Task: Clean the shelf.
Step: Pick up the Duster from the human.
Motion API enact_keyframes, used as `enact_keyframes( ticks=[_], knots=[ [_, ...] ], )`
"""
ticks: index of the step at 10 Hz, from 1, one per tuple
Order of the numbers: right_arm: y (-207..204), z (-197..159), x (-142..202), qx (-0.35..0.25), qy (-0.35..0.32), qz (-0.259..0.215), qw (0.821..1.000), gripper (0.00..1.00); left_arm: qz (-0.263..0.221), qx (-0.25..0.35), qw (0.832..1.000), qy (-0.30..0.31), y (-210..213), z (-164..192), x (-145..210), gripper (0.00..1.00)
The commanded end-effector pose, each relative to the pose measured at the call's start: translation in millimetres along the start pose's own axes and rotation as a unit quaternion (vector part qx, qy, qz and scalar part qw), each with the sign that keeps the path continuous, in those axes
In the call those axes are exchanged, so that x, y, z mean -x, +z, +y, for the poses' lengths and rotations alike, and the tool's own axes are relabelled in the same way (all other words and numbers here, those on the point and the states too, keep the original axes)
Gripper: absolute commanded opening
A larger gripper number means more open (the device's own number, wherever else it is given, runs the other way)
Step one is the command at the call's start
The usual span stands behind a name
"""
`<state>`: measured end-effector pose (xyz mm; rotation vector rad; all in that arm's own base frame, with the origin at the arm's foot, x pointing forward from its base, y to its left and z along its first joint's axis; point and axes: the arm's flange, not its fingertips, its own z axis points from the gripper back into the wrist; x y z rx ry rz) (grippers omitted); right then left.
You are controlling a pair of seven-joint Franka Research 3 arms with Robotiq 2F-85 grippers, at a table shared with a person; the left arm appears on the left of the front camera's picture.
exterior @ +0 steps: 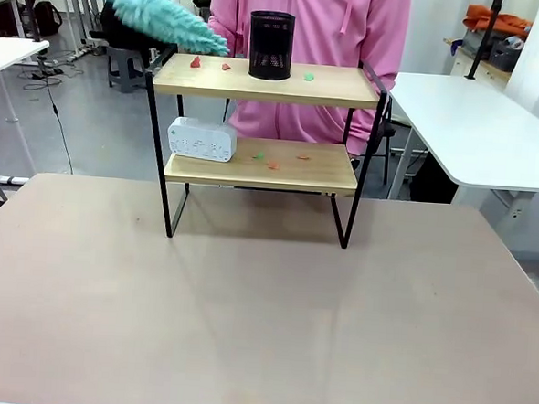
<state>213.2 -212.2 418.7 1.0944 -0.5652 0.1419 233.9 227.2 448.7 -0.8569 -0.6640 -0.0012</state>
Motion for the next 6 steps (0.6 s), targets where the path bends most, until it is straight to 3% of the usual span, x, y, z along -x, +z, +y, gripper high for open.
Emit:
enact_keyframes(
  ticks=[1,6],
  knots=[
    [1.8,-2.7,4.8,-0.006,0.011,-0.014,1.000,1.00,-0.009,0.008,1.000,-0.009,2.4,4.0,1.7,1.00],
    [1.8,-2.7,4.8,-0.006,0.011,-0.014,1.000,1.00,-0.009,0.008,1.000,-0.009,2.4,4.0,1.7,1.00]
  ],
)
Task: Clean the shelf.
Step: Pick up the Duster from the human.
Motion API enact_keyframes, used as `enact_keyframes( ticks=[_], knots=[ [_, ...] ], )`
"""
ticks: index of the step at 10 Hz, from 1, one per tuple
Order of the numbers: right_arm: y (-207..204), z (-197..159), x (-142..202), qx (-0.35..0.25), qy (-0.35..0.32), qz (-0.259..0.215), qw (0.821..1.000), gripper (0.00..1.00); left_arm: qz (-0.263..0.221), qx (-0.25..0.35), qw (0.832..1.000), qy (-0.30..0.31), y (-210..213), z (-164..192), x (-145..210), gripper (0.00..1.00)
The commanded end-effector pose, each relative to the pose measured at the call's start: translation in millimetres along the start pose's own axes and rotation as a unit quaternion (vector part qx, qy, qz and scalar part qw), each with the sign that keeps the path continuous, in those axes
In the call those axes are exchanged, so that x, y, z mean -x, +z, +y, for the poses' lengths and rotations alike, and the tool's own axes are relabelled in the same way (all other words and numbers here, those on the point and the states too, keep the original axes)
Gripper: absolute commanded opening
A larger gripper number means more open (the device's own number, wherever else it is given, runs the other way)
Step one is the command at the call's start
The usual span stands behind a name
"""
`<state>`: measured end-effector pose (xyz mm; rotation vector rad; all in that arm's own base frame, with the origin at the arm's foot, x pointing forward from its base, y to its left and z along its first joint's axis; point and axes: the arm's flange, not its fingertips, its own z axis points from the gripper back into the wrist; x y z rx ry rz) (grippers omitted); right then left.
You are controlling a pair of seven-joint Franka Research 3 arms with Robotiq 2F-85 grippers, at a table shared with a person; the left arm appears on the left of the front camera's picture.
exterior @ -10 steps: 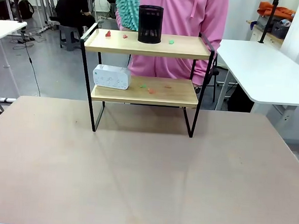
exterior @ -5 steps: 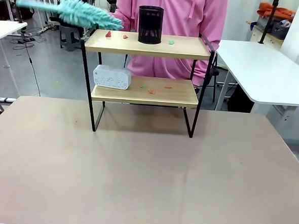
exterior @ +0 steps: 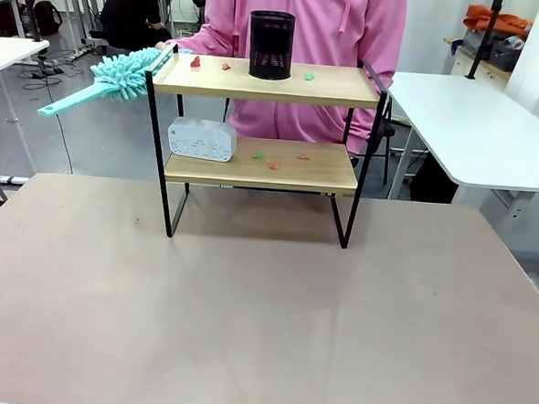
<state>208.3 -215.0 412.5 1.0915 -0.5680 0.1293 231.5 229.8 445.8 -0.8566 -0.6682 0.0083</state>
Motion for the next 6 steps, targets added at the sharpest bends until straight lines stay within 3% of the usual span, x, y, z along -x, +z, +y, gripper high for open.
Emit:
enact_keyframes(
  ticks=[1,4,6],
  knots=[
    [0,2,-2,-0.009,0.014,-0.010,1.000,1.00,-0.006,0.009,1.000,-0.012,1,1,-1,1.00],
    [0,2,-2,-0.009,0.014,-0.010,1.000,1.00,0.002,0.003,1.000,0.004,-1,-2,-11,1.00],
    [0,2,-2,-0.009,0.014,-0.010,1.000,1.00,0.000,0.020,0.999,0.025,-8,-17,-71,1.00]
  ],
)
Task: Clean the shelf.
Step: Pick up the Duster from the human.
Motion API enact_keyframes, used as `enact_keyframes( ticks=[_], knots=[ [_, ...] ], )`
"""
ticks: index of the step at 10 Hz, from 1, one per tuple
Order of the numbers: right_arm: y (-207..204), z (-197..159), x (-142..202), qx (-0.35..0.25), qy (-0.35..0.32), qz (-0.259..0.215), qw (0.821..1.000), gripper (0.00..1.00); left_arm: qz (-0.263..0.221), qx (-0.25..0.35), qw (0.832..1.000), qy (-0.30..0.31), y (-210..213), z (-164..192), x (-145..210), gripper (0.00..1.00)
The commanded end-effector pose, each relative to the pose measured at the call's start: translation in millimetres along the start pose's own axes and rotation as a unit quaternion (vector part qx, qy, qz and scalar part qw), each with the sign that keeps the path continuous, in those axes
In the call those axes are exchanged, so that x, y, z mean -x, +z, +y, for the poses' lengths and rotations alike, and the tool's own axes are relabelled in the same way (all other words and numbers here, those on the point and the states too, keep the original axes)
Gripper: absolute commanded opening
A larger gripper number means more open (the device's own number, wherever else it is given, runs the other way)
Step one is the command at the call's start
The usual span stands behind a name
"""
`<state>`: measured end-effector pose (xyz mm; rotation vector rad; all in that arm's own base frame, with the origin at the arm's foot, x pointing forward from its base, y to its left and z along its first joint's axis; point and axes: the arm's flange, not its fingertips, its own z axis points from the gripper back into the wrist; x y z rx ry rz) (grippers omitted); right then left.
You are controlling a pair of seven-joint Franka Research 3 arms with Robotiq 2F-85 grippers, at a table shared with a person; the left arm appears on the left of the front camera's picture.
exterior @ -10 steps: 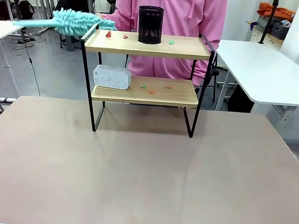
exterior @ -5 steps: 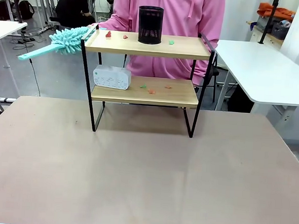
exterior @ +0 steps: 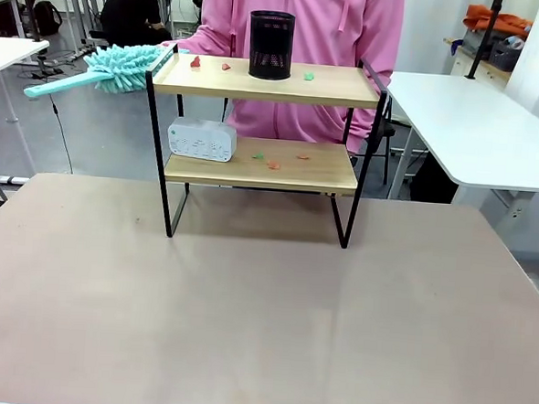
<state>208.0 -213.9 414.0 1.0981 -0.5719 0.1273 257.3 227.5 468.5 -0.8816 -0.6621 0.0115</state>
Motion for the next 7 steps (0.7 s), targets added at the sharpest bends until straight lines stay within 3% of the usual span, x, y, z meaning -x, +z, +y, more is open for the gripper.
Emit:
enact_keyframes(
  ticks=[1,3,4,5,6,7],
  knots=[
    [0,0,-2,-0.006,0.015,-0.008,1.000,1.00,0.010,0.036,0.999,0.028,-12,-16,-76,1.00],
    [0,0,-2,-0.006,0.015,-0.008,1.000,1.00,0.009,0.069,0.997,0.030,-44,-25,-130,1.00],
    [0,0,-2,-0.006,0.015,-0.008,1.000,1.00,0.042,0.106,0.992,0.053,-67,-26,-137,1.00],
    [0,0,-2,-0.006,0.015,-0.008,1.000,1.00,0.110,0.044,0.991,0.068,-77,-30,-126,1.00],
    [0,0,-2,-0.006,0.015,-0.008,1.000,1.00,0.019,0.081,0.996,0.028,-64,-40,-131,1.00],
    [0,0,-2,-0.006,0.015,-0.008,1.000,1.00,0.019,0.081,0.996,0.028,-64,-40,-131,1.00]
  ],
)
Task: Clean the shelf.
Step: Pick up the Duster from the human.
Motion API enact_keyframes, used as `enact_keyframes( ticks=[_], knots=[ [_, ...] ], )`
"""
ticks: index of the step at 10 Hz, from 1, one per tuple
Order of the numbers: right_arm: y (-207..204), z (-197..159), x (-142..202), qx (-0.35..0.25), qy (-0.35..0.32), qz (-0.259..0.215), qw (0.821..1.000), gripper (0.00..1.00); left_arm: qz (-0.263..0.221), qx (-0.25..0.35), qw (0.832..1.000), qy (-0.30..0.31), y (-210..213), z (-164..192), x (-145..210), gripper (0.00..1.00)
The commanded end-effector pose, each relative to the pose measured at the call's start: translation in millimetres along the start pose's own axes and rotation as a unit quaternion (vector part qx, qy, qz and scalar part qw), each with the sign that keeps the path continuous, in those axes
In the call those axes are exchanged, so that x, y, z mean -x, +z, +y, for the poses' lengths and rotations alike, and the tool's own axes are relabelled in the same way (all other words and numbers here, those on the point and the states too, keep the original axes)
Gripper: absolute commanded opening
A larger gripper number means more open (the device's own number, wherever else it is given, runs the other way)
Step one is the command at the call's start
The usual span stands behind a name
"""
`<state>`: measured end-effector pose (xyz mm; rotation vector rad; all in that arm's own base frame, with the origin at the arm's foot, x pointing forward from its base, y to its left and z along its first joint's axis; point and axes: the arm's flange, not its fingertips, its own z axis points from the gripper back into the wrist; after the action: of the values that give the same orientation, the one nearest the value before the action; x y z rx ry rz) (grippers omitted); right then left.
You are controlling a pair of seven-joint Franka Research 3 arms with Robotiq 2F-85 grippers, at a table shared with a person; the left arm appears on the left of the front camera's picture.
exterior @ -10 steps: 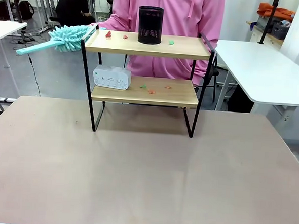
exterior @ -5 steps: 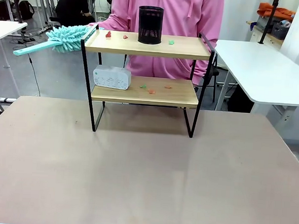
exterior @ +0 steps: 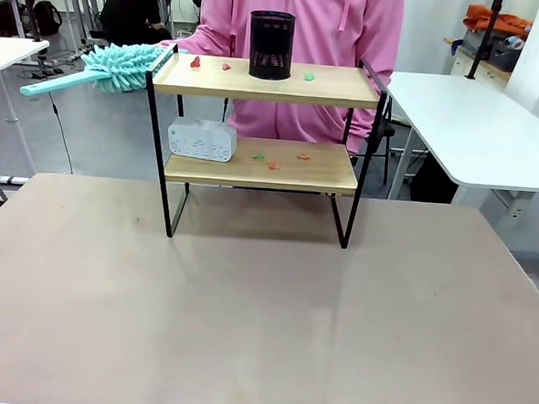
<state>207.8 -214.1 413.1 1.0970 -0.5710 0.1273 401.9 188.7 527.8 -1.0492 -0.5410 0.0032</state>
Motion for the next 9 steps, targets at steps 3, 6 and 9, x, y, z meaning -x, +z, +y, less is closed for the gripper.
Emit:
enact_keyframes(
  ticks=[3,6,9],
  knots=[
    [0,1,-2,-0.007,0.015,-0.008,1.000,1.00,0.011,0.050,0.997,0.061,-21,2,-14,1.00],
    [0,1,-2,-0.007,0.015,-0.008,1.000,1.00,0.071,0.090,0.991,0.076,-71,-7,-51,1.00],
    [0,1,-2,-0.007,0.015,-0.008,1.000,1.00,0.125,0.151,0.977,0.082,-118,-20,-68,1.00]
  ],
)
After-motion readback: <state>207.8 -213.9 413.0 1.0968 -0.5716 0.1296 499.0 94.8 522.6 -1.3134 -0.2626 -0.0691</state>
